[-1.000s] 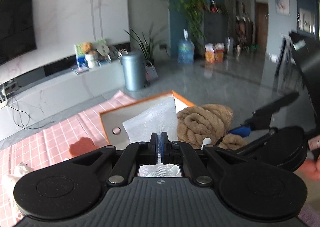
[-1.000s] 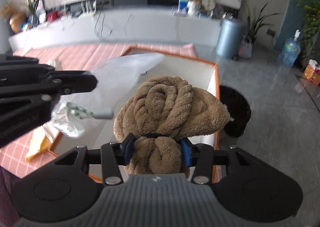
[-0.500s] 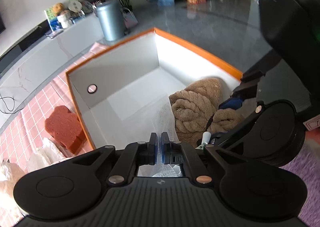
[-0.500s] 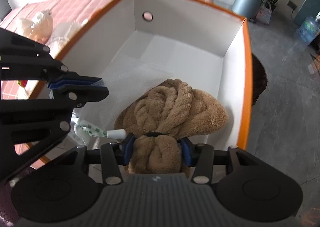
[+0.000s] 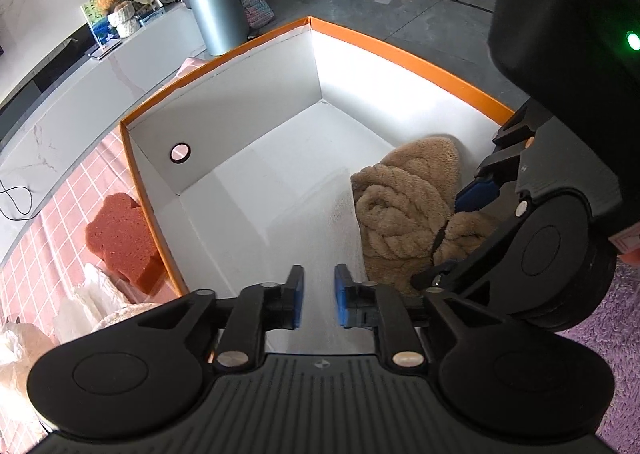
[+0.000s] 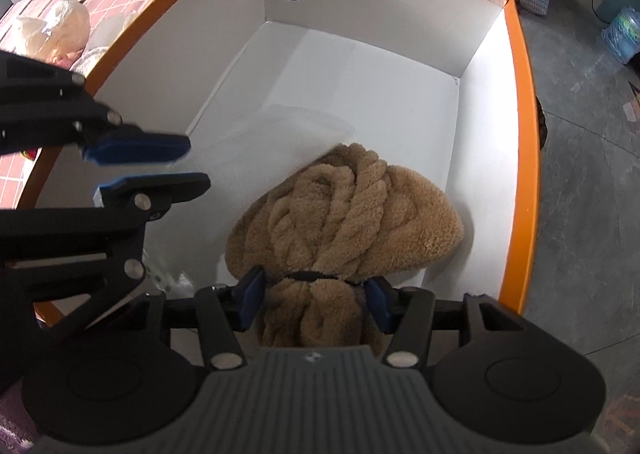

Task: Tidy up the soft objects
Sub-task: 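Open the right gripper to drop the towel bundle in the box, then withdraw the right gripper from the box back over the table, then grasp the orange crocheted fruit with the left gripper while the right grasps the yellow cloth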

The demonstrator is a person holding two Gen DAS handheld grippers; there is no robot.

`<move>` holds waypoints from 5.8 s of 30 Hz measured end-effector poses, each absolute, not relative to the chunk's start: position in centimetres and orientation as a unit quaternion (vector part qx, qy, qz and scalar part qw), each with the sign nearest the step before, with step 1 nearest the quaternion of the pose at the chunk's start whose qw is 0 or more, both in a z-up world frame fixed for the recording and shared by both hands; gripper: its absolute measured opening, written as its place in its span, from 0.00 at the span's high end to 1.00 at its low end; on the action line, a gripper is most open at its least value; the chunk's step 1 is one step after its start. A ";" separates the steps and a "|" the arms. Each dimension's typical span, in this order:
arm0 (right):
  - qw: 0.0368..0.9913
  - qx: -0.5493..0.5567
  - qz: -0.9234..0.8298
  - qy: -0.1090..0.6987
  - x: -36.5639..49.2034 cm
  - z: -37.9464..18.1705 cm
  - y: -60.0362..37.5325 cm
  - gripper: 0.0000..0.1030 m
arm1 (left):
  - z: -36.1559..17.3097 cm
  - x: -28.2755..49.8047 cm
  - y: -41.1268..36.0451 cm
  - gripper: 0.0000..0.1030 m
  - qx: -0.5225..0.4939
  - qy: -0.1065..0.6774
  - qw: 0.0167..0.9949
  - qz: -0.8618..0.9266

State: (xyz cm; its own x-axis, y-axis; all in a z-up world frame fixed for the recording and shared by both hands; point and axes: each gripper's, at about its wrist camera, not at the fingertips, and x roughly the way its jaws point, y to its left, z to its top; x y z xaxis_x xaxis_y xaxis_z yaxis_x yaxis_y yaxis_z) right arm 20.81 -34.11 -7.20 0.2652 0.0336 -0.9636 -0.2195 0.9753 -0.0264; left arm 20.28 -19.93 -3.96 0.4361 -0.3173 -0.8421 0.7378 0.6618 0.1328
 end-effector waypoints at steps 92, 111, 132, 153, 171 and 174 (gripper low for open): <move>0.930 -0.164 0.180 0.275 7.7 -7.5 -10.3 0.43 | -6.1 8.0 6.7 0.42 -0.065 0.327 0.939 -0.084; 0.917 -0.213 0.132 0.310 14.8 -10.1 -9.0 0.51 | -7.2 15.3 5.6 0.36 -0.046 0.356 0.924 -0.135; 0.921 -0.153 0.144 0.328 15.1 -10.8 -9.9 0.51 | -9.2 17.4 5.3 0.43 -0.060 0.363 0.918 -0.147; 0.897 -0.101 0.213 0.373 10.8 -13.6 -8.5 0.35 | -8.7 11.3 7.5 0.43 -0.050 0.377 0.919 -0.101; 0.903 -0.099 0.220 0.355 11.3 -13.6 -7.7 0.94 | -9.3 11.5 8.1 0.43 -0.067 0.376 0.919 -0.099; 0.901 -0.094 0.224 0.359 11.4 -13.5 -8.0 0.97 | -9.3 11.5 8.1 0.43 -0.068 0.377 0.919 -0.098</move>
State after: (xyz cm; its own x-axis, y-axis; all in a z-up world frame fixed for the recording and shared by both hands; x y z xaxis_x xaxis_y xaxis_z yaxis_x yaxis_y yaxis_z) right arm 11.38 -7.98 -13.50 0.6412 0.3359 -0.6899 -0.4715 0.8818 -0.0088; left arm 11.47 8.10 -9.34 0.6971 -0.2310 -0.6787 0.1286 0.9716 -0.1987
